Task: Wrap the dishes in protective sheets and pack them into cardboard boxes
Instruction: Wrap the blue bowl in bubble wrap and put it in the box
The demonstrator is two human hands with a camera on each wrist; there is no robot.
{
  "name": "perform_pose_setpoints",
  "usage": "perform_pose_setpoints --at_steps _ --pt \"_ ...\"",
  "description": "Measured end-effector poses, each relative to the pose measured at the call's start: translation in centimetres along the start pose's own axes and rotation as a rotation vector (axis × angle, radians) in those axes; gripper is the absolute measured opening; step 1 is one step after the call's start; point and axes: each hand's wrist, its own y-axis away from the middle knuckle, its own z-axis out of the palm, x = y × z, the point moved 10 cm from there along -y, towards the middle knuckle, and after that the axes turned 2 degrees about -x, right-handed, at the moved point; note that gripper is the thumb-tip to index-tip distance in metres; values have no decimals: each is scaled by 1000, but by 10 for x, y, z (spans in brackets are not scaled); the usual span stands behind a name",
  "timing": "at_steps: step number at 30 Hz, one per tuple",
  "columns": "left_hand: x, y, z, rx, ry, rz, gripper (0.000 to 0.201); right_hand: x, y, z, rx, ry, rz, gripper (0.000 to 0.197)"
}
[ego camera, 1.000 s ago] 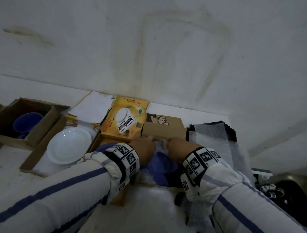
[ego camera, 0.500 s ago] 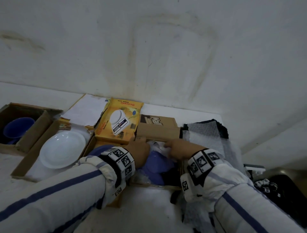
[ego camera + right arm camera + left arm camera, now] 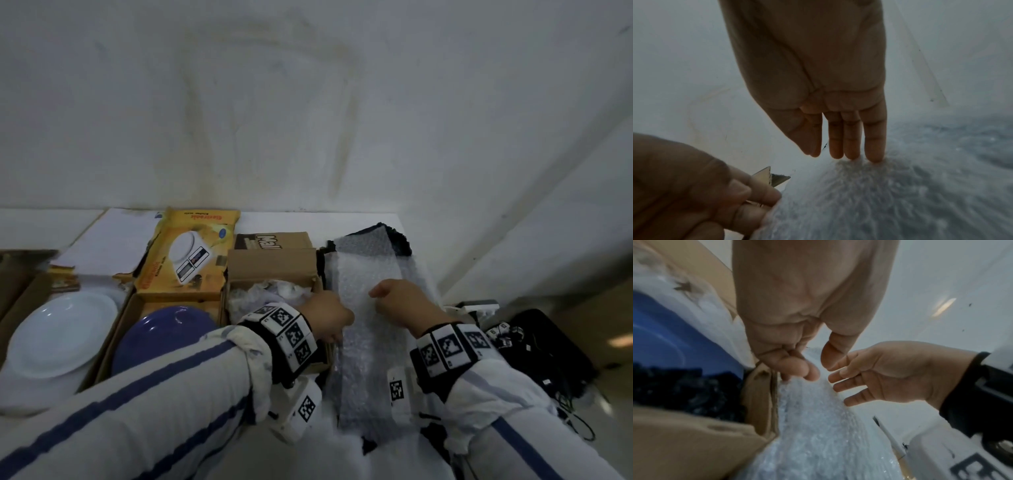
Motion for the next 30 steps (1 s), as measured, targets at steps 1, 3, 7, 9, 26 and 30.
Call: perform_pose_setpoints --at_steps 1,3,7,9,26,30 --pt "-3 0 3 -12 72 -17 14 2 -1 0 15 -21 -5 37" --pt "-3 1 6 -12 154 -7 24 4 -2 1 21 -49 -13 36" --pt "13 0 -1 77 129 167 21 -5 3 -3 -1 -62 -61 45" --pt "25 6 -7 119 145 256 18 -18 10 -7 -55 -7 -116 60" --pt "33 73 -107 273 400 468 8 -130 49 -37 -22 139 -416 56" --pt "36 90 -125 366 510 570 10 -154 62 -30 -4 259 -458 30"
